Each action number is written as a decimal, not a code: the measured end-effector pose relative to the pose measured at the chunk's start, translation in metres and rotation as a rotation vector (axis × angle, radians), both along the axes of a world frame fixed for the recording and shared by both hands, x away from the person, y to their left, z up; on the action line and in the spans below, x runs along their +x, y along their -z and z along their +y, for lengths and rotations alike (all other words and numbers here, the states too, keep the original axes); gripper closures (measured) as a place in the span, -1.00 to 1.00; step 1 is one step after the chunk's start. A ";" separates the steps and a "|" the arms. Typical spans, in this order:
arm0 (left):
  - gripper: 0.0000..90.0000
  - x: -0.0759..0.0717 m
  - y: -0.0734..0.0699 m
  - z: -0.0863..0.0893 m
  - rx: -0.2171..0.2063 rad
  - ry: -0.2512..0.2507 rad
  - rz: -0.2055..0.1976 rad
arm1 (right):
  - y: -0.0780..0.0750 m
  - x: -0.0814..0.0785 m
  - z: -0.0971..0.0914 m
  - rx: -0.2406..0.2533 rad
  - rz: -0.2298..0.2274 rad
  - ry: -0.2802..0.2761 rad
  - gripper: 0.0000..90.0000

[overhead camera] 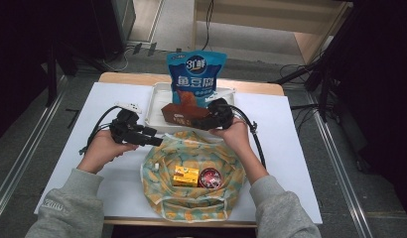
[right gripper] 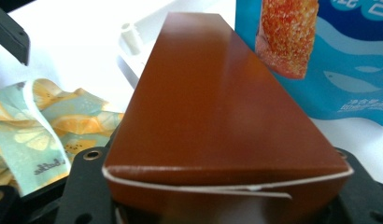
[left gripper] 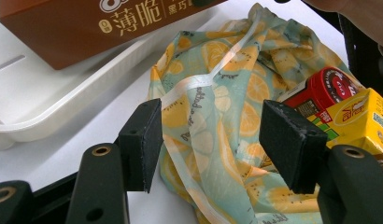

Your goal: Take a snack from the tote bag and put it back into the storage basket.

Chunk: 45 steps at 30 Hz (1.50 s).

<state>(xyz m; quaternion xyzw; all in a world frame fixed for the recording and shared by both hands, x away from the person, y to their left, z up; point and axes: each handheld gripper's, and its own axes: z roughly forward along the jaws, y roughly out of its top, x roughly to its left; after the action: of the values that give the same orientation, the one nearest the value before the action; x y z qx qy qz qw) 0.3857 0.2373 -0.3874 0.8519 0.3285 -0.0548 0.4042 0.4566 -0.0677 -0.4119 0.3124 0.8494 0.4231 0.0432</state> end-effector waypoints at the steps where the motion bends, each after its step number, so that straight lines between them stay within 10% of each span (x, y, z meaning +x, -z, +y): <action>1: -0.11 0.000 0.000 0.000 0.001 -0.001 0.000 | 0.001 0.001 0.001 -0.007 0.002 -0.001 -0.07; 45: -0.11 0.001 0.003 -0.001 0.026 0.001 0.005 | 0.030 0.024 -0.011 -0.070 0.083 0.051 -0.51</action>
<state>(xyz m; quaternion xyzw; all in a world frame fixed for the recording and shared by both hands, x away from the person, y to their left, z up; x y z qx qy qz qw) 0.3867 0.2365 -0.3908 0.8572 0.3295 -0.0527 0.3923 0.4807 -0.0783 -0.4421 0.3493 0.8566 0.3785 0.0299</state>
